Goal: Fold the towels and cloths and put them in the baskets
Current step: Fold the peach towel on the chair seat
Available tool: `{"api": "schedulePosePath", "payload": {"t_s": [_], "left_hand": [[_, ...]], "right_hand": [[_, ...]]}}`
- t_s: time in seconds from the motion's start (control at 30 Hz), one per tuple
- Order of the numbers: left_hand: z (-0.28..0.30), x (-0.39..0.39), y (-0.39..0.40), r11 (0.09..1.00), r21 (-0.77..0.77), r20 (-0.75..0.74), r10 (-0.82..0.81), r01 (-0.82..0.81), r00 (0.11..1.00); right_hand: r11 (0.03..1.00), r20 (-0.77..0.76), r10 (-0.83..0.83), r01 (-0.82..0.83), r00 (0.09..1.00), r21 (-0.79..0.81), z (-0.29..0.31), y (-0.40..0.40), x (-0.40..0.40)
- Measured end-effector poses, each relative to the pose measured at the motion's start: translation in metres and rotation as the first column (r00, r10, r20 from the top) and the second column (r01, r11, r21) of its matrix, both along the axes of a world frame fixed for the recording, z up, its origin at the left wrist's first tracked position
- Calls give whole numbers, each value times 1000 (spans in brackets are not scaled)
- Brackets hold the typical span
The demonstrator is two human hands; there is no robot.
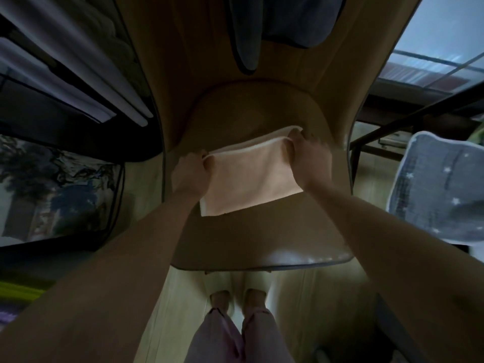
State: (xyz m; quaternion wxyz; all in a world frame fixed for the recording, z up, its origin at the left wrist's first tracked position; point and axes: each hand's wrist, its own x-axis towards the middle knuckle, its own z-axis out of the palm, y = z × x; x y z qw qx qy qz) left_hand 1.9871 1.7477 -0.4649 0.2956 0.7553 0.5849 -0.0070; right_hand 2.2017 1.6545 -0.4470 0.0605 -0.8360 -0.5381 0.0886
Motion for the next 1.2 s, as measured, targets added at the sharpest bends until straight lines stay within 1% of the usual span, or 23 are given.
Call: {"api": "schedulePosePath", "payload": {"t_s": [0.17,0.23,0.27,0.3,0.33,0.37,0.4,0.43,0.47,0.5,0.57,0.63,0.67,0.73,0.83,0.93,1.0,1.07,1.13,1.2], "left_hand": [[-7,-4,6,998,31,52,58,-60,997],[-6,-6,7,989,66,73,126,-131,989],[-6,-7,6,975,84,94,196,-204,976],[-3,-7,2,947,94,143,293,-308,945],[-1,-8,-2,904,93,203,393,-417,897],[0,-8,-8,866,91,250,457,-491,854],[0,-9,-15,848,53,268,496,-527,826],[-1,-7,-21,841,-16,285,523,-542,803],[-1,-5,-25,827,-97,302,555,-554,775],[0,-2,-28,808,-166,311,587,-566,747],[5,5,-25,772,-249,308,635,-584,708],[7,11,-18,761,-303,288,647,-574,706],[6,12,-15,764,-318,279,641,-561,715],[5,13,-13,773,-330,267,627,-541,732],[7,12,-16,772,-295,257,632,-563,731],[5,8,-19,838,-156,294,545,-524,785],[4,7,-19,859,-59,281,503,-508,817],[2,6,-17,857,26,238,495,-515,836],[3,7,-15,847,72,204,504,-526,840],[4,8,-14,841,89,175,514,-534,840]], "right_hand": [[999,-4,-28,28,1000,-38,-15,24,2],[997,15,-79,79,997,-17,-20,23,-3],[996,19,-85,85,996,14,-22,20,-7],[998,10,-46,46,999,42,-23,16,-12],[998,-4,45,-44,999,49,-25,10,-18],[987,-27,160,-159,987,36,-28,4,-23],[965,-57,263,-263,963,15,-32,-1,-27],[943,-86,330,-332,940,-10,-37,-4,-30],[933,-107,355,-360,929,-28,-41,-5,-31],[938,-119,338,-345,933,-35,-44,-2,-31],[974,-95,227,-228,969,-7,-45,7,-26],[990,-76,144,-143,987,17,-43,21,-18],[989,-80,148,-148,986,-4,-41,26,-15],[976,-74,205,-209,976,-54,-37,33,-9],[959,-24,263,-264,964,-101,-34,37,-4],[932,38,350,-345,936,-111,-32,37,-1],[907,59,410,-400,910,-127,-28,41,0],[876,93,462,-438,882,-200,-26,49,1],[847,175,518,-474,837,-241,-26,55,2],[825,223,556,-500,800,-263,-29,61,0]]}}
